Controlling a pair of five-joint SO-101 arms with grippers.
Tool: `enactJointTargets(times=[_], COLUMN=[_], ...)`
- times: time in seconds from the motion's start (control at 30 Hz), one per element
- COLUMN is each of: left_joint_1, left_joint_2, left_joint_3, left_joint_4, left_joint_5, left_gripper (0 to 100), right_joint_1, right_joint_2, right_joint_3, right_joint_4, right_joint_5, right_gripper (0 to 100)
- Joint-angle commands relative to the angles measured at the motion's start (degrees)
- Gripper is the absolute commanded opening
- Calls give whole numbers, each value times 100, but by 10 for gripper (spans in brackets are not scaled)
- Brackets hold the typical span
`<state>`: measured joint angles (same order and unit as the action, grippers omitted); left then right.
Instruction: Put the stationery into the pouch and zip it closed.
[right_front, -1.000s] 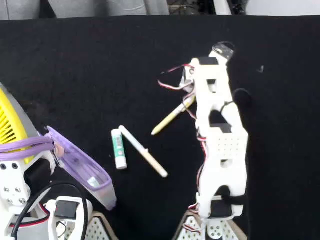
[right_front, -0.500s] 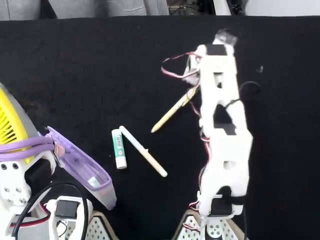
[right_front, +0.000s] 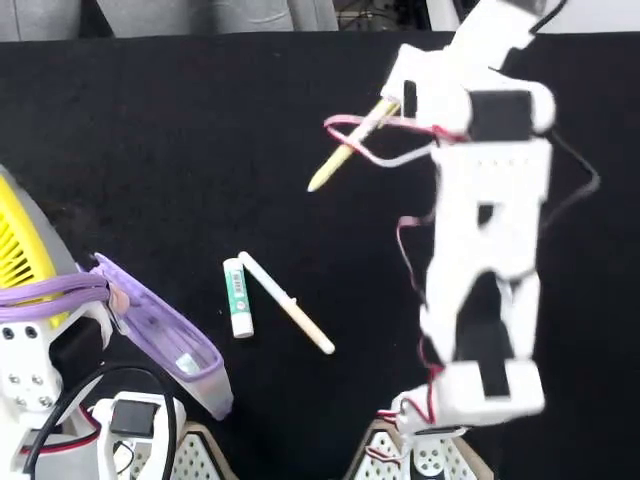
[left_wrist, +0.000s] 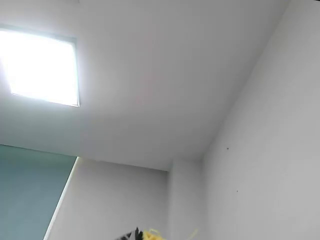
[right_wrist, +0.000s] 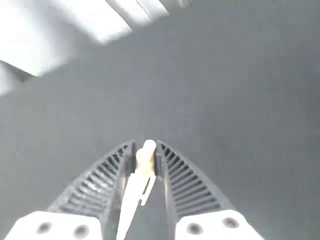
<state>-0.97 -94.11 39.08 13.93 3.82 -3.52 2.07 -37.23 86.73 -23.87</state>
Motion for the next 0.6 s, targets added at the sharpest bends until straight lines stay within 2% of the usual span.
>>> enactJointTargets(times=[0.0, 0.2, 0.4, 0.57], left_joint_1=[57, 57, 57, 57], left_joint_2=[62, 62, 62, 62], left_joint_3=[13, 13, 13, 13], left_joint_4=[-114, -114, -114, -114], left_joint_5=[18, 18, 18, 18], left_gripper=[30, 30, 30, 30], right_joint_1=[-308, -1248, -2426, -3525], right_joint_2=[-1411, -2765, -3855, -4514], right_joint_3=[-303, -295, -295, -286], right_joint_4=[-141, -141, -343, -316], right_joint_5=[633, 1486, 1679, 2136], right_gripper=[11, 11, 11, 11])
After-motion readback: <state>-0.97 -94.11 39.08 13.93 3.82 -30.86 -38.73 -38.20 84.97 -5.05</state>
